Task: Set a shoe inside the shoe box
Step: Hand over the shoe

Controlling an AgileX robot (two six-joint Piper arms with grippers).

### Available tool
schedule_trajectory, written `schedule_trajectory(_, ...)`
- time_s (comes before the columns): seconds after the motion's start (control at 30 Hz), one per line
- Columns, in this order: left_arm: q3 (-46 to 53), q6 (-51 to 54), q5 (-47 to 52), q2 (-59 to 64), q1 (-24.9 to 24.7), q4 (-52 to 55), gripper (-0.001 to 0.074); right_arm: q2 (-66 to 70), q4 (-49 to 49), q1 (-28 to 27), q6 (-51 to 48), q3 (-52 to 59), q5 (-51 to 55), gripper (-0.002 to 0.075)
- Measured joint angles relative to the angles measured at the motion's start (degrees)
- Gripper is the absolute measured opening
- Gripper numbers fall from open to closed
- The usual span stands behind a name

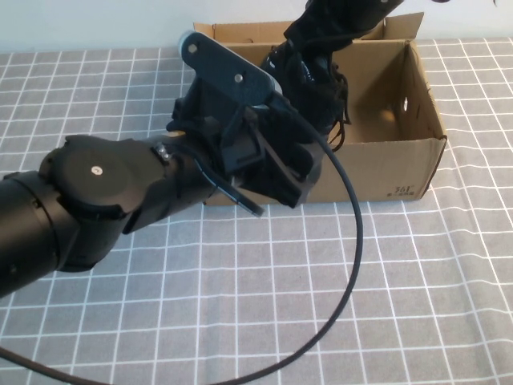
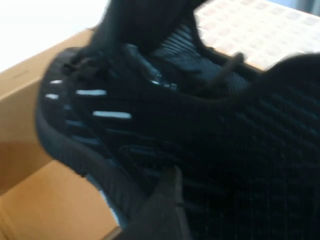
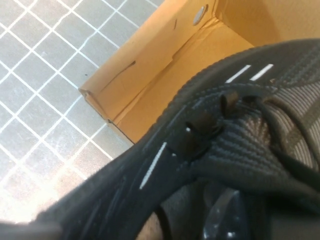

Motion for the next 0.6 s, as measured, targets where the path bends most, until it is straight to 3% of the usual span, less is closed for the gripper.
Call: schedule_trajectory(0.6, -0.13, 0.21, -7.93, 3.13, 0.0, -0.22, 0.067, 0.0, 4.27, 0.0, 1.29, 0.0, -1.03, -0.0006)
